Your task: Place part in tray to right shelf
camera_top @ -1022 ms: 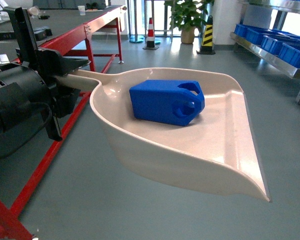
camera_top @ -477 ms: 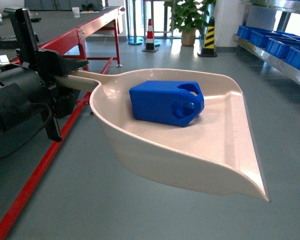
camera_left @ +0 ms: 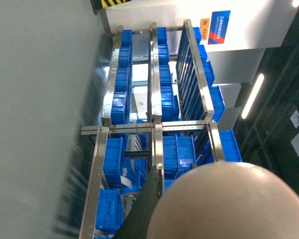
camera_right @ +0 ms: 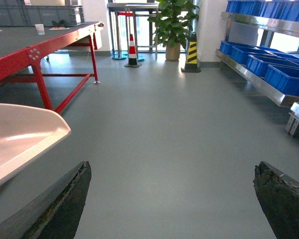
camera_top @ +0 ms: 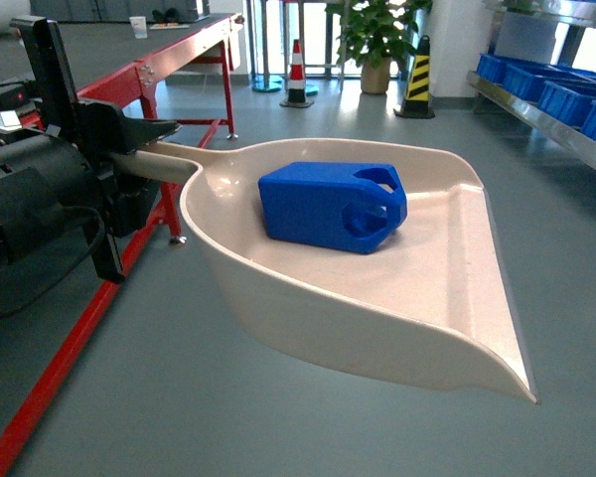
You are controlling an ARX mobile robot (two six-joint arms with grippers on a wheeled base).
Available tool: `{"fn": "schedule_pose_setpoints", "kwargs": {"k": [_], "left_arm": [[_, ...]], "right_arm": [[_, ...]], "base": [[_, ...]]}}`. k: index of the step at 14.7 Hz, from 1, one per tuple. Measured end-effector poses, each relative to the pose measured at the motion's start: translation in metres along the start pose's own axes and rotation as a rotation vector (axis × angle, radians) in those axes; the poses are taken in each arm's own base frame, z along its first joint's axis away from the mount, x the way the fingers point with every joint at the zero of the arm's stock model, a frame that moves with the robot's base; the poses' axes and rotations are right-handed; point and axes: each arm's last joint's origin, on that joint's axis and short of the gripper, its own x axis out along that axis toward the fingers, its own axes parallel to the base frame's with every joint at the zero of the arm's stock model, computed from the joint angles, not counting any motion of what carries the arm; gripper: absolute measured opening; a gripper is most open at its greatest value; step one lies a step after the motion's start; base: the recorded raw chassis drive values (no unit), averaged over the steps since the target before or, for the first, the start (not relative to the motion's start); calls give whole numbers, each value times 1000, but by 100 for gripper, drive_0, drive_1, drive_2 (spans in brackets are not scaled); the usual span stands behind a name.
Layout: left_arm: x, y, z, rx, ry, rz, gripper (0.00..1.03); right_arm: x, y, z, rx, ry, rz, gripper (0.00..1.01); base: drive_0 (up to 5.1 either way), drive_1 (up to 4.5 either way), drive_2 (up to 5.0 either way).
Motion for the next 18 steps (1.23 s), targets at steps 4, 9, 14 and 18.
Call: {"fn": "schedule_pose_setpoints", "kwargs": {"k": [4, 9, 14, 18], "left_arm": [[0, 0, 0, 0, -1, 2, 13], [0, -1, 0, 1, -1, -7, 13], [0, 0, 0, 0, -1, 0, 13], [0, -1, 0, 2, 0, -7, 13]], "right_arm": [[0, 0, 0, 0, 1, 0, 98], [0, 0, 0, 0, -1, 0, 98], [0, 0, 0, 0, 0, 0, 98], [0, 0, 0, 0, 2, 0, 98]], "base": [[-2, 430, -434], [-2, 430, -434], [0, 432, -432], [6, 438, -425]]}}
